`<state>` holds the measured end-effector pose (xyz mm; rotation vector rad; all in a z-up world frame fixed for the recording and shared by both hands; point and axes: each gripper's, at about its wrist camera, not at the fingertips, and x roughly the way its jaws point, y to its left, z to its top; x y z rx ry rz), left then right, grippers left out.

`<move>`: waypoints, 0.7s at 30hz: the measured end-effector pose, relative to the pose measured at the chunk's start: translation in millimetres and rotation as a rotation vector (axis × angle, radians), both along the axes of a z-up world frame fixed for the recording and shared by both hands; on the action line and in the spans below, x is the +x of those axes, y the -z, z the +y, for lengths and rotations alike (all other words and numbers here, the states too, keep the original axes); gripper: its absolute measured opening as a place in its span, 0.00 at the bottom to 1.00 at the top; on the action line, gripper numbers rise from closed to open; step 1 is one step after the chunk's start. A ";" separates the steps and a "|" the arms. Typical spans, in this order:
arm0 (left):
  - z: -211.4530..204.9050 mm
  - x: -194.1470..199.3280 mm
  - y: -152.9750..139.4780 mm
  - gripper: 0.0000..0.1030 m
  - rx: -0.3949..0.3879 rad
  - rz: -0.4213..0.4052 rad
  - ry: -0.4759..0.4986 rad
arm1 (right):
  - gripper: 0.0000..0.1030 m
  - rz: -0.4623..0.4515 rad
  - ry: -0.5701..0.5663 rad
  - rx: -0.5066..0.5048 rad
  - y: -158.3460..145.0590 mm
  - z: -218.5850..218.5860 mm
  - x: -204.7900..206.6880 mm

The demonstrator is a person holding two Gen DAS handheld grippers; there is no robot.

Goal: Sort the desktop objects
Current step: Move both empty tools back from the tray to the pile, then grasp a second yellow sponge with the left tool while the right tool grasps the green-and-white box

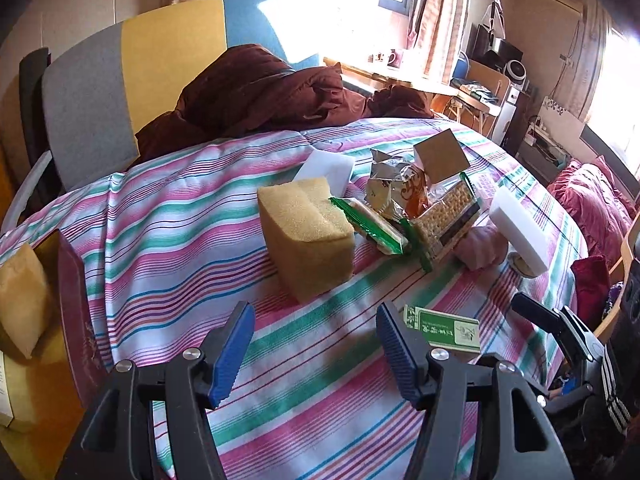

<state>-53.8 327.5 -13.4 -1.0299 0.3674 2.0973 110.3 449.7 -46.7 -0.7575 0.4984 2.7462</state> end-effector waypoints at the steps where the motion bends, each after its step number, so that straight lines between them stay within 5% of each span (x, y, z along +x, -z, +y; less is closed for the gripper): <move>1: 5.2 -2.2 2.4 0.63 -0.007 -0.001 -0.002 | 0.96 0.000 0.001 -0.007 2.0 2.2 -0.2; 16: 49.4 -29.9 28.4 0.62 -0.061 0.036 -0.058 | 0.96 0.011 -0.010 -0.071 17.5 14.1 -5.6; 21: 43.9 -35.3 33.8 0.51 -0.012 0.006 -0.044 | 0.96 0.003 -0.018 -0.064 17.7 12.4 -7.2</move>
